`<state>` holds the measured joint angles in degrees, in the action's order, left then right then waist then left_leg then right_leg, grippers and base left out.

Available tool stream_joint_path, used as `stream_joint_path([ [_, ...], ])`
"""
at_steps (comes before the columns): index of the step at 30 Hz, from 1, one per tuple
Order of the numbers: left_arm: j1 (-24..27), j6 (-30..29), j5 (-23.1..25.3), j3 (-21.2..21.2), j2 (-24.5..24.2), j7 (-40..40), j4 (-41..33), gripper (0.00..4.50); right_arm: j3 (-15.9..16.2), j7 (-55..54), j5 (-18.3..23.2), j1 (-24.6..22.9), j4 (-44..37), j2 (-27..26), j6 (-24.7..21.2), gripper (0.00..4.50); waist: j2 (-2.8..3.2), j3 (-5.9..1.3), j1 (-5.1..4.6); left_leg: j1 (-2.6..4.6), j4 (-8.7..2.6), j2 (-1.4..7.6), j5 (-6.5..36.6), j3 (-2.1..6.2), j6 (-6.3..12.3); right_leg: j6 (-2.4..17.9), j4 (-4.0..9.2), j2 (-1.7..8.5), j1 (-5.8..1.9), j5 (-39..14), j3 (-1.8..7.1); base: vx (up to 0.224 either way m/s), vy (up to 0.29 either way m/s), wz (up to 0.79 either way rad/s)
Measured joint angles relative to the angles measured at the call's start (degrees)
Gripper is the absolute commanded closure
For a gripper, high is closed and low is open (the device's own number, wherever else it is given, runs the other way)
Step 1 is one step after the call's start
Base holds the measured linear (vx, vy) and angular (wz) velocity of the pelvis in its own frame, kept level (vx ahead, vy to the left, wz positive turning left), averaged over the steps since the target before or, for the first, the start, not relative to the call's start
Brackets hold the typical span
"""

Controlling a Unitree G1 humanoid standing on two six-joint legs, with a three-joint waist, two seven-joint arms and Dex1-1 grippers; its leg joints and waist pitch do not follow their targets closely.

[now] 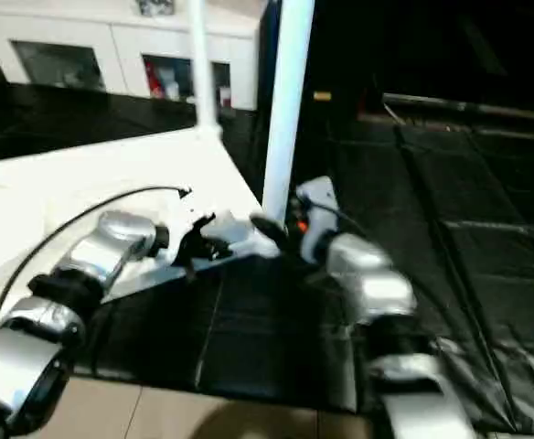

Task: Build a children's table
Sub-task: Rotate leg to tighten

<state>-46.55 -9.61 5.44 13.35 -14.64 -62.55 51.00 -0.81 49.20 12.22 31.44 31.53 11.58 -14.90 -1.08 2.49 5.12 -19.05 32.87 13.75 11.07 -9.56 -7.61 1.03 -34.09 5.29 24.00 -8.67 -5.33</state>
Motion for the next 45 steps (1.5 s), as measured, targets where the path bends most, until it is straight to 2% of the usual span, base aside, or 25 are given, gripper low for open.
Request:
stream_joint_path([
  [4, 1.1, 1.8, -0.1, 0.7, -2.1, -4.3, -1.3, 4.5, 1.4, 6.4, 0.7, -0.6, -1.0, 2.8, -0.5, 0.24, 0.04, 0.03, 0.06, 0.0, 0.0, 0.01, 0.0, 0.0, 0.0, 0.0, -0.02, 0.0, 0.01, 0.0, -0.01, 0.0, 0.0, 0.0],
  [7, 2.0, 4.3, -0.2, 1.9, -3.6, -8.8, -2.6, 4.5, 3.6, 11.6, 0.4, -1.3, -1.6, 5.6, 0.2, 0.05, 0.04, 0.03, 0.36, -0.01, 0.0, 0.02, 0.0, 0.0, 0.0, 0.0, 0.0, 0.0, -0.01, 0.0, -0.02, 0.0, 0.0, 0.0],
  [12, 3.3, 7.5, -1.1, 3.4, -5.9, -15.8, -4.2, 4.5, 5.7, 18.7, 0.7, -2.1, -2.4, 8.4, 0.7, 0.05, 0.05, 0.05, 1.64, -0.04, 0.01, 0.04, 0.0, -0.03, 0.0, 0.0, 0.0, 0.01, 0.0, 0.0, -0.03, 0.0, 0.0, 0.0],
  [19, 4.8, 11.0, -1.3, 5.0, -8.7, -22.1, -6.8, 4.5, 8.6, 31.0, 3.2, -3.9, -6.1, 11.6, 1.3, 0.05, 0.05, 0.05, 2.19, -0.04, 0.03, 0.08, 0.0, -0.07, 0.0, 0.0, -0.03, 0.02, -0.03, 0.0, -0.02, 0.0, 0.0, 0.0],
  [20, 5.3, 11.2, -1.3, 5.4, -9.2, -23.1, -7.9, 4.5, 9.1, 32.6, 3.7, -3.9, -6.1, 11.7, 0.9, 0.33, 0.05, 0.05, 2.22, -0.02, 0.03, 0.09, 0.0, -0.07, 0.0, 0.0, -0.05, 0.02, -0.05, 0.0, -0.02, 0.0, 0.0, 0.0],
  [23, 6.0, 11.9, -1.4, 6.2, -9.5, -25.0, -9.7, 4.5, 9.8, 33.9, 3.8, -3.9, -5.9, 11.8, 0.3, 0.42, 0.01, 0.06, 2.75, -0.03, 0.03, 0.1, 0.0, -0.07, 0.0, 0.0, -0.06, 0.02, -0.04, 0.0, -0.02, 0.0, 0.0, 0.0],
  [26, 6.3, 12.4, -1.5, 6.9, -9.5, -26.3, -10.5, 4.5, 10.2, 34.0, 3.8, -3.6, -5.4, 11.5, 0.3, 0.82, 0.0, 0.06, 3.17, -0.02, 0.03, 0.1, 0.0, -0.08, 0.0, 0.0, -0.06, 0.03, -0.04, 0.0, -0.01, 0.0, 0.0, 0.0],
  [28, 6.5, 12.5, -1.5, 7.0, -9.5, -26.7, -11.2, 4.5, 10.3, 34.5, 3.8, -3.6, -5.3, 11.5, 0.3, 0.85, 0.0, 0.06, 3.21, -0.02, 0.06, 0.11, 0.0, -0.08, 0.0, 0.0, -0.07, 0.03, -0.03, 0.0, 0.0, 0.0, 0.0, 0.0],
  [30, 6.6, 12.5, -1.5, 7.1, -9.6, -26.8, -11.6, 4.5, 10.4, 35.2, 3.8, -3.5, -5.0, 11.5, 0.3, 1.21, 0.0, 0.06, 3.19, -0.05, 0.11, 0.12, 0.0, -0.08, 0.0, 0.0, -0.07, 0.03, -0.04, 0.0, 0.0, 0.0, 0.0, 0.0],
  [33, 6.8, 12.4, -1.5, 7.1, -9.7, -26.9, -12.0, 4.5, 10.9, 36.1, 3.8, -3.5, -4.5, 11.4, 0.2, 1.31, 0.0, 0.06, 3.17, -0.11, 0.12, 0.12, 0.0, -0.08, 0.0, -0.1, -0.07, 0.03, -0.04, -0.1, 0.0, 0.0, 0.0, 0.0],
  [34, 6.9, 12.4, -1.5, 7.1, -9.8, -26.9, -12.1, 4.5, 11.0, 36.3, 3.8, -3.5, -4.5, 11.5, 0.0, 1.52, 0.0, 0.06, 3.17, -0.14, 0.12, 0.12, 0.0, -0.08, 0.0, -0.1, -0.07, 0.03, -0.03, -0.1, 0.0, 0.0, 0.0, 0.0],
  [39, 7.1, 12.4, -1.7, 7.1, -9.9, -27.0, -12.5, 4.5, 11.5, 37.3, 4.2, -3.5, -4.5, 11.5, -0.7, 1.82, 0.0, 0.06, 3.17, -0.24, 0.12, 0.12, 0.0, -0.08, 0.0, -0.1, -0.07, 0.03, -0.03, -0.1, 0.0, 0.0, 0.0, 0.0],
  [40, 7.1, 12.4, -1.8, 7.1, -9.9, -27.1, -12.5, 4.5, 11.5, 37.3, 4.2, -3.5, -4.6, 11.5, -0.8, 2.02, 0.0, 0.06, 3.17, -0.24, 0.12, 0.12, 0.0, -0.08, 0.0, -0.1, -0.07, 0.03, -0.03, -0.1, 0.0, 0.0, 0.0, 0.0],
  [45, 7.3, 10.9, -2.4, 6.9, -9.9, -27.1, -12.8, 4.5, 11.4, 36.7, 4.2, -3.9, -6.3, 11.8, -1.5, 2.29, 0.01, 0.05, 3.2, -0.21, 0.13, 0.12, 0.0, -0.08, 0.0, -0.1, -0.09, 0.03, -0.05, -0.1, 0.0, 0.0, 0.0, 0.0],
])
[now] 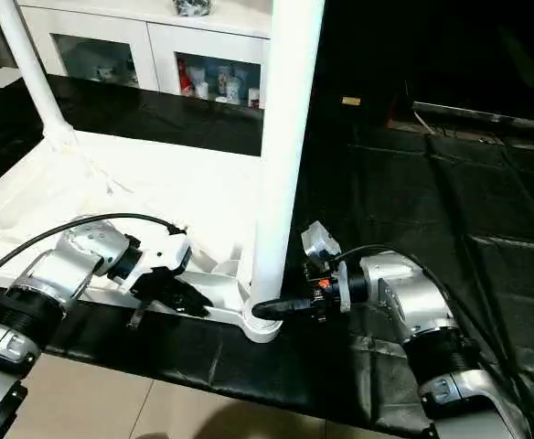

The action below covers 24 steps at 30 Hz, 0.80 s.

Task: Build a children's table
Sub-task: Rotate leg to tighten

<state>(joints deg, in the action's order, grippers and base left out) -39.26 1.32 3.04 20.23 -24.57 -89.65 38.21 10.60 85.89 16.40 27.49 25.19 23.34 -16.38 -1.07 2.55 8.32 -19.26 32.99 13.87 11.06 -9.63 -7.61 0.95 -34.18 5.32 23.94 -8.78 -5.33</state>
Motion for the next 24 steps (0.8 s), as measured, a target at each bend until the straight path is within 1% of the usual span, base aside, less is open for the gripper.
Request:
stream_joint_path([
  [5, 0.0, -2.9, -0.1, -0.3, 0.7, 1.0, -0.3, 4.5, -0.9, -2.3, 0.1, -1.4, -1.9, -0.8, -1.1, 2.35, 0.02, 0.0, -0.06, 0.12, 0.0, 0.0, 0.0, 0.0, 0.0, 0.0, -0.04, 0.0, -0.08, 0.0, 0.01, 0.0, 0.0, 0.0],
  [7, 0.0, -4.4, -0.1, -0.8, 1.0, 2.7, -0.2, 4.5, -1.9, -4.4, 0.1, -1.8, -2.1, -1.4, -1.3, 2.36, 0.02, 0.0, -0.16, 0.19, 0.02, 0.0, 0.0, 0.0, -0.01, 0.0, -0.1, 0.0, -0.11, 0.0, 0.02, 0.0, 0.0, 0.0],
  [9, -0.1, -6.1, 0.1, -1.7, 1.5, 5.4, 0.6, 4.5, -3.1, -8.8, -0.2, -2.5, -2.5, -2.8, -2.1, 2.39, 0.02, 0.0, -0.34, 0.26, 0.02, -0.01, 0.0, 0.0, -0.02, -0.1, -0.17, 0.0, -0.12, -0.1, 0.03, 0.0, 0.0, 0.0],
  [10, -0.4, -6.5, 0.3, -1.9, 1.7, 6.6, 1.2, 4.5, -3.5, -10.9, -0.5, -2.6, -2.5, -3.4, -2.1, 2.39, 0.02, 0.0, -0.59, 0.27, 0.02, -0.01, 0.0, 0.0, -0.02, -0.2, -0.19, -0.01, -0.09, -0.1, 0.03, 0.0, 0.0, 0.0],
  [13, -1.6, -8.2, 1.3, -2.9, 3.2, 11.5, 3.6, 4.5, -5.2, -19.3, -2.3, -2.4, -2.2, -5.8, -2.1, 2.4, 0.04, -0.03, -1.95, 0.33, 0.01, -0.04, 0.0, 0.03, -0.05, -0.2, -0.18, -0.02, -0.12, -0.1, 0.03, 0.0, 0.0, 0.0],
  [14, -2.1, -9.1, 1.5, -3.5, 3.9, 13.9, 4.5, 4.5, -6.0, -23.3, -3.2, -2.0, -1.9, -7.2, -2.0, 2.42, 0.03, -0.03, -2.49, 0.35, 0.02, -0.05, 0.0, 0.04, -0.05, -0.2, -0.18, -0.02, -0.11, -0.1, 0.03, 0.0, 0.0, 0.0],
  [17, -3.3, -11.4, 1.8, -4.4, 5.6, 18.8, 6.1, 4.5, -7.3, -31.6, -5.5, -0.3, -0.4, -10.1, -2.0, 2.46, 0.06, -0.05, -3.5, 0.38, 0.02, -0.09, 0.0, 0.08, -0.05, -0.2, -0.16, -0.02, -0.09, -0.1, 0.03, 0.0, 0.0, 0.0],
  [21, -5.6, -14.0, 3.1, -5.8, 8.1, 27.3, 8.9, 4.5, -8.9, -46.4, -8.9, 3.5, 3.2, -15.9, -2.5, 2.51, 0.07, -0.06, -4.31, 0.39, 0.01, -0.1, 0.0, 0.15, -0.06, -0.2, -0.16, -0.04, -0.03, -0.1, -0.02, 0.0, 0.0, 0.0],
  [24, -6.1, -15.0, 3.4, -6.7, 9.4, 30.4, 9.6, 4.5, -9.9, -52.1, -9.8, 5.1, 5.5, -18.2, -1.7, 2.51, 0.09, -0.07, -4.68, 0.38, 0.01, -0.12, 0.0, 0.16, -0.06, -0.2, -0.15, -0.03, -0.06, 0.0, 0.0, 0.0, 0.0, 0.0],
])
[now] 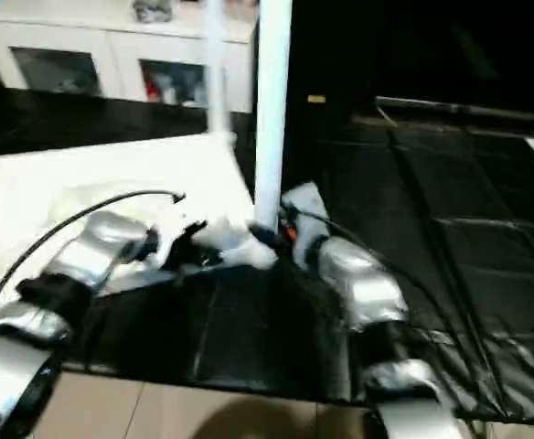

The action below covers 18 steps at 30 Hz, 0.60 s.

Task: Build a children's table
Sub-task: Rotate leg to tighten

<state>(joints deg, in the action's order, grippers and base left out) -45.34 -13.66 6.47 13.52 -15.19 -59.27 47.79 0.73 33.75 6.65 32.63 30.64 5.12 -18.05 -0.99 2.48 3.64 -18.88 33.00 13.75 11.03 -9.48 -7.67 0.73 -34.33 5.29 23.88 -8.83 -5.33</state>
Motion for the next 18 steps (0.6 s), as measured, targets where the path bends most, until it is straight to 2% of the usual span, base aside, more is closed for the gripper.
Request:
stream_joint_path([
  [3, -0.6, -0.7, 0.0, -0.4, 0.7, 1.8, 0.4, 4.5, -1.2, -2.3, -0.1, 1.2, 1.8, -1.2, 0.7, 2.51, 0.0, 0.0, -0.09, -0.08, 0.0, 0.0, 0.0, 0.0, 0.0, 0.0, 0.04, 0.0, 0.02, 0.0, 0.01, 0.0, 0.0, 0.0],
  [4, -0.6, -0.7, 0.0, -0.4, 0.8, 2.0, 0.4, 4.5, -1.7, -2.5, -0.1, 1.2, 2.0, -1.5, 0.8, 2.18, 0.0, 0.0, -0.08, -0.08, -0.01, 0.0, 0.0, 0.0, 0.0, 0.1, 0.04, 0.0, 0.02, 0.0, 0.01, 0.0, 0.0, 0.0],
  [5, -0.7, -0.8, 0.0, -0.6, 1.0, 2.1, 0.5, 4.5, -2.5, -2.6, 0.0, 1.2, 2.0, -1.9, 0.8, 2.18, 0.0, 0.0, -0.08, -0.09, -0.02, 0.0, 0.0, 0.0, 0.0, 0.2, 0.04, 0.0, 0.02, 0.1, 0.02, 0.0, 0.0, 0.0],
  [6, -0.7, -0.8, 0.0, -0.8, 1.0, 2.1, 0.5, 4.5, -2.8, -2.6, 0.1, 1.2, 2.0, -2.1, 0.8, 1.81, 0.0, 0.0, -0.08, -0.11, -0.02, 0.0, 0.0, -0.01, 0.0, 0.3, 0.05, 0.0, 0.03, 0.2, 0.02, 0.0, 0.0, 0.0],
  [10, -0.7, -0.8, -0.1, -0.9, 1.1, 2.1, 0.5, 4.5, -2.8, -2.3, 1.0, 1.1, 1.9, -2.1, 0.7, 1.72, 0.0, 0.0, -0.09, -0.12, -0.05, 0.0, 0.0, -0.03, 0.01, 0.3, 0.17, 0.0, 0.02, 0.2, 0.03, 0.0, 0.0, 0.0],
  [11, -0.7, -0.8, -0.1, -0.9, 1.1, 2.0, 0.5, 4.5, -2.9, -2.0, 1.1, 1.1, 1.9, -2.0, 0.8, 1.42, 0.0, 0.0, -0.07, -0.12, -0.05, 0.0, 0.0, -0.04, 0.01, 0.3, 0.18, 0.0, 0.02, 0.2, 0.03, 0.0, 0.0, 0.0],
  [12, -0.7, -0.7, -0.1, -0.9, 1.1, 1.9, 0.5, 4.5, -2.9, -1.5, 1.2, 1.0, 1.9, -1.9, 0.8, 1.35, 0.0, 0.0, -0.05, -0.13, -0.06, 0.0, 0.0, -0.03, 0.01, 0.3, 0.18, 0.0, 0.02, 0.2, 0.03, 0.0, 0.0, 0.0],
  [15, -0.2, 0.6, -0.1, -0.6, 0.8, 0.0, 0.0, 4.5, -2.4, 3.9, 2.3, -0.7, 0.2, 0.4, 1.0, 1.22, 0.0, 0.0, 0.27, -0.16, -0.14, 0.0, 0.0, -0.04, 0.02, 0.3, 0.27, 0.0, 0.04, 0.1, 0.02, 0.0, 0.0, 0.0],
  [17, 0.5, 1.9, -0.7, -0.1, 0.2, -2.7, -0.8, 4.5, -2.1, 10.2, 3.4, -2.6, -1.8, 3.2, 1.0, 0.9, 0.0, 0.01, 0.86, -0.18, -0.15, 0.0, 0.1, -0.05, 0.08, 0.2, 0.28, 0.0, 0.04, 0.1, 0.02, 0.0, 0.0, 0.0],
  [18, 0.6, 2.5, -0.8, 0.0, 0.0, -3.7, -0.8, 4.5, -2.0, 12.2, 3.9, -3.3, -2.5, 4.2, 0.9, 0.9, 0.0, 0.01, 1.09, -0.19, -0.18, 0.01, 0.1, -0.06, 0.08, 0.2, 0.27, 0.0, 0.06, 0.0, 0.02, 0.0, 0.0, 0.0],
])
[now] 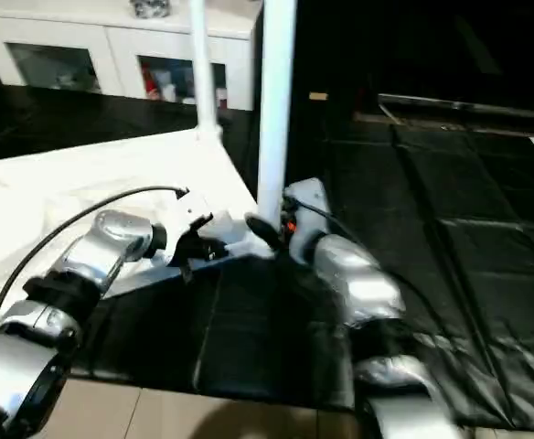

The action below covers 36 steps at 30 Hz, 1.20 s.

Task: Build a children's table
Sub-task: Rotate leg to tighten

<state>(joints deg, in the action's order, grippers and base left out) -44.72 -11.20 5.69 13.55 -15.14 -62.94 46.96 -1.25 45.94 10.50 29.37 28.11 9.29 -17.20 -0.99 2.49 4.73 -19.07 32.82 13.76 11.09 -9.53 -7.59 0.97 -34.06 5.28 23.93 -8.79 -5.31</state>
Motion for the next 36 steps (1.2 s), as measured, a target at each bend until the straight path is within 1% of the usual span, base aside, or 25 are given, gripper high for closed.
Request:
stream_joint_path([
  [2, 0.5, 0.8, -0.3, 0.2, -0.6, -2.0, -0.4, 4.5, 0.3, 4.5, 1.2, -1.0, -0.9, 1.8, -0.2, 0.76, 0.01, 0.01, 0.36, 0.0, -0.05, 0.01, 0.0, -0.03, 0.0, 0.0, -0.03, 0.0, 0.05, 0.0, 0.0, 0.0, 0.0, 0.0],
  [6, 1.0, 1.9, -0.5, 1.0, -1.5, -5.0, -1.0, 4.5, 1.6, 10.3, 2.4, -1.8, -1.3, 4.5, -0.2, 0.39, 0.03, 0.02, 0.49, 0.04, -0.06, 0.01, 0.0, -0.04, -0.01, 0.1, -0.06, 0.0, 0.02, 0.0, -0.01, 0.0, 0.0, 0.0],
  [7, 1.0, 2.5, -0.5, 1.2, -1.8, -5.9, -1.0, 4.5, 1.9, 11.4, 2.5, -1.8, -1.3, 5.1, -0.1, 0.39, 0.06, 0.04, 0.52, 0.03, -0.04, 0.01, 0.0, -0.04, -0.01, 0.1, -0.06, 0.0, 0.03, 0.0, -0.01, 0.0, 0.0, 0.0],
  [9, 1.4, 3.9, -0.8, 2.2, -2.7, -9.2, -1.6, 4.5, 3.8, 16.6, 2.5, -2.0, -1.6, 8.2, 0.4, 0.39, 0.1, 0.06, 0.74, 0.02, -0.03, 0.02, 0.0, -0.05, -0.01, 0.1, -0.07, 0.02, 0.01, 0.0, -0.01, 0.0, 0.0, 0.0],
  [12, 1.9, 6.1, -1.3, 3.6, -3.9, -14.6, -2.3, 4.5, 6.2, 25.4, 2.7, -2.8, -3.2, 12.7, 1.2, 0.39, 0.11, 0.07, 1.66, -0.01, -0.03, 0.04, 0.0, -0.06, 0.0, 0.1, -0.06, 0.01, 0.01, 0.0, -0.02, 0.0, 0.0, 0.0],
  [18, 2.3, 9.3, -1.3, 5.9, -5.7, -19.9, -3.6, 4.5, 8.7, 34.5, 3.4, -2.8, -3.3, 15.3, 1.5, 0.39, 0.07, 0.08, 2.89, -0.02, 0.05, 0.07, 0.0, -0.1, 0.01, 0.1, -0.09, 0.05, -0.04, 0.0, -0.02, 0.0, 0.0, 0.0],
  [20, 2.8, 10.0, -1.3, 6.5, -6.4, -21.1, -4.7, 4.5, 9.4, 36.4, 3.6, -2.8, -3.3, 15.6, 1.5, 0.64, 0.06, 0.08, 3.21, -0.02, 0.06, 0.09, 0.0, -0.1, 0.0, 0.1, -0.12, 0.04, -0.03, 0.0, -0.02, 0.0, 0.0, 0.0],
  [22, 3.5, 10.4, -1.4, 6.6, -7.0, -22.1, -5.9, 4.5, 10.1, 37.1, 3.6, -2.8, -3.1, 15.5, 1.5, 0.71, 0.05, 0.08, 3.35, -0.02, 0.06, 0.11, 0.0, -0.1, 0.0, 0.0, -0.14, 0.03, -0.02, 0.0, -0.02, 0.0, 0.0, 0.0],
  [24, 4.2, 10.5, -1.6, 6.7, -7.5, -23.4, -7.2, 4.5, 10.8, 37.3, 3.6, -2.7, -2.4, 15.1, 1.5, 0.97, 0.04, 0.09, 3.45, -0.03, 0.06, 0.11, 0.0, -0.1, 0.0, 0.0, -0.14, 0.03, -0.01, 0.0, -0.02, 0.0, 0.0, 0.0],
  [26, 4.5, 10.5, -1.6, 6.7, -7.7, -24.3, -8.0, 4.5, 10.9, 37.8, 3.6, -2.7, -1.9, 14.6, 1.5, 1.15, 0.03, 0.09, 3.5, -0.06, 0.07, 0.1, 0.0, -0.11, 0.0, 0.0, -0.13, 0.04, 0.0, 0.0, -0.02, 0.0, 0.0, 0.0],
  [28, 4.8, 10.5, -1.7, 6.8, -7.9, -24.8, -8.5, 4.5, 11.0, 38.2, 3.6, -2.7, -1.9, 14.4, 1.5, 1.2, 0.03, 0.09, 3.5, -0.06, 0.07, 0.1, 0.0, -0.11, 0.0, 0.0, -0.13, 0.04, 0.0, 0.0, -0.02, 0.0, 0.0, 0.0],
  [29, 4.8, 10.5, -1.7, 6.8, -8.0, -25.0, -8.6, 4.5, 11.0, 38.2, 3.6, -2.6, -1.9, 14.4, 1.5, 1.3, 0.03, 0.09, 3.51, -0.07, 0.07, 0.1, 0.0, -0.11, 0.0, 0.0, -0.13, 0.04, 0.0, 0.0, -0.02, 0.0, 0.0, 0.0],
  [30, 4.8, 10.5, -1.7, 6.8, -8.1, -25.3, -8.6, 4.5, 11.0, 38.4, 3.6, -2.5, -1.9, 14.4, 1.5, 1.52, 0.03, 0.09, 3.51, -0.07, 0.07, 0.1, 0.0, -0.11, 0.0, 0.0, -0.13, 0.04, 0.01, 0.0, -0.02, 0.0, 0.0, 0.0],
  [35, 4.8, 11.1, -1.9, 7.1, -8.3, -25.5, -8.6, 4.5, 11.0, 39.1, 3.7, -2.3, -1.3, 14.4, 1.6, 1.95, 0.02, 0.09, 3.52, -0.07, 0.07, 0.1, 0.0, -0.11, 0.0, 0.0, -0.13, 0.04, 0.0, 0.0, -0.02, 0.0, 0.0, 0.0],
  [36, 4.8, 11.2, -2.0, 7.3, -8.4, -25.6, -8.6, 4.5, 11.1, 39.2, 3.8, -2.3, -1.2, 14.4, 1.7, 1.95, 0.02, 0.09, 3.52, -0.07, 0.07, 0.1, 0.0, -0.11, 0.0, 0.0, -0.13, 0.04, 0.0, 0.0, -0.02, 0.0, 0.0, 0.0],
])
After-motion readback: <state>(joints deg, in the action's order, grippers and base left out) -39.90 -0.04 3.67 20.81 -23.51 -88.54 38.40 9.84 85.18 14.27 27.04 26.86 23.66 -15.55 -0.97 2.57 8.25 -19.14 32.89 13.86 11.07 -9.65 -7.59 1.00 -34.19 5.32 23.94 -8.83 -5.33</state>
